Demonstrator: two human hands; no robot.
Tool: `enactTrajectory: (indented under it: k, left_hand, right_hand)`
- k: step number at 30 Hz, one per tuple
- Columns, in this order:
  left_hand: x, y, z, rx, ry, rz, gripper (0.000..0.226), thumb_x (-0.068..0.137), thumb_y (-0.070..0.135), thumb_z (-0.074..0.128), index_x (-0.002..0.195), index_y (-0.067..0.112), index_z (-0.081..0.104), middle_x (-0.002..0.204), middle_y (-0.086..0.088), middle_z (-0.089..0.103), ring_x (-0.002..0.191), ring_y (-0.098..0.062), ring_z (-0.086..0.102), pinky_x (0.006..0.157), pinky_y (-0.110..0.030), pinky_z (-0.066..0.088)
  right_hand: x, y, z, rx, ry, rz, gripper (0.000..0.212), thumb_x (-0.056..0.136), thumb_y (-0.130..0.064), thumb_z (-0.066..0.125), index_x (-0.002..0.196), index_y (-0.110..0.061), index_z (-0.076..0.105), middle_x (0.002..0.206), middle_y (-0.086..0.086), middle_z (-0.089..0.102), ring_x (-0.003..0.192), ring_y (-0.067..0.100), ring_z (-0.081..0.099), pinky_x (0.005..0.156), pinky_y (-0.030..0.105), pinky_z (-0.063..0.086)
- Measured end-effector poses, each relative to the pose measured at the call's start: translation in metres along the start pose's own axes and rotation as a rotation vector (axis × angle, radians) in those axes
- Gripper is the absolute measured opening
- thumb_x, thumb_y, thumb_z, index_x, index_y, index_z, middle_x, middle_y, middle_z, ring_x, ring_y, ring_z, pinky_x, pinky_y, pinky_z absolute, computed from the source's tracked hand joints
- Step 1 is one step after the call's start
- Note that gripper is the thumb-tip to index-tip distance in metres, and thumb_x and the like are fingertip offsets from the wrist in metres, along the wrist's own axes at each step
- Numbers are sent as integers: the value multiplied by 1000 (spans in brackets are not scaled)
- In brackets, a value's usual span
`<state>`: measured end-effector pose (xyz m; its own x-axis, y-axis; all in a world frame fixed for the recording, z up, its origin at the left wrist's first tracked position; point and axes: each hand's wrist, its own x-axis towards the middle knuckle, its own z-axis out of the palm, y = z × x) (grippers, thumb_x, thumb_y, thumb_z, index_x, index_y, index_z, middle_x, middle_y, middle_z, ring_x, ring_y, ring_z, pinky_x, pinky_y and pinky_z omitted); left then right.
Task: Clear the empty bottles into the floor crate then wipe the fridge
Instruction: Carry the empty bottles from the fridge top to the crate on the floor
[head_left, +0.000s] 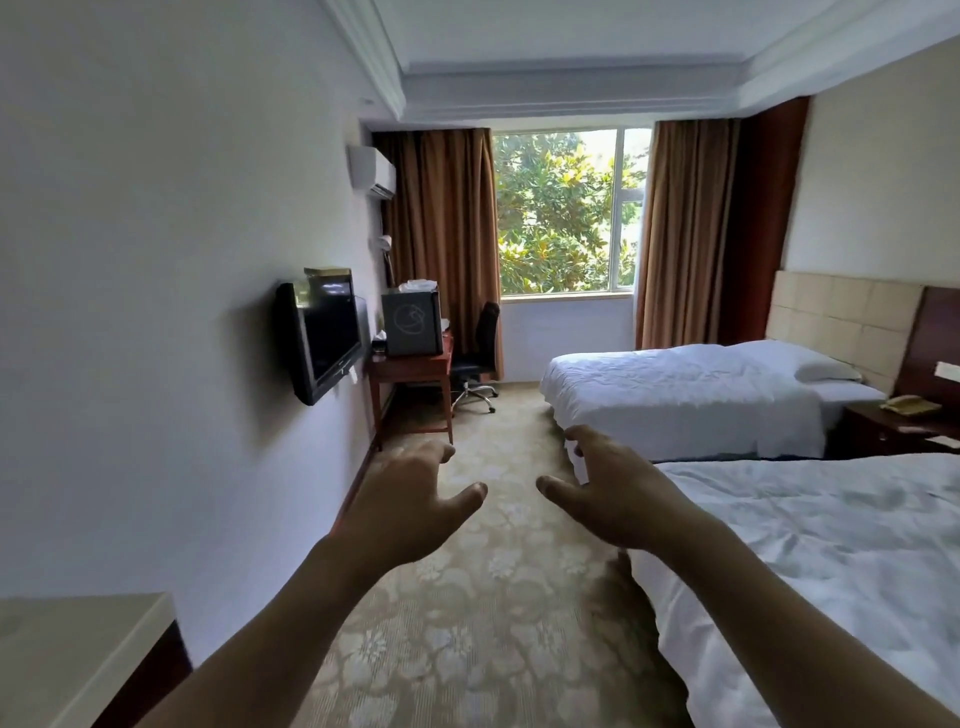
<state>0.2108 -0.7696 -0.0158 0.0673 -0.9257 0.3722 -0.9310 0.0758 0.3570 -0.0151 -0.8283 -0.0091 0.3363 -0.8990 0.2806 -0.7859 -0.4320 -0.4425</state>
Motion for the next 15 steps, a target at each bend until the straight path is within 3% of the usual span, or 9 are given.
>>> enactTrajectory:
  k: [15]
  left_hand:
    - [327, -46, 95, 3, 44, -33, 69, 87, 58, 59, 142, 19, 48, 141, 3, 55, 125, -16, 51, 103, -39, 47]
  right_hand:
    - [339, 121, 29, 28, -50, -35, 77, 87, -59, 62, 147, -18, 37, 144, 5, 51, 126, 22, 53, 103, 38, 47]
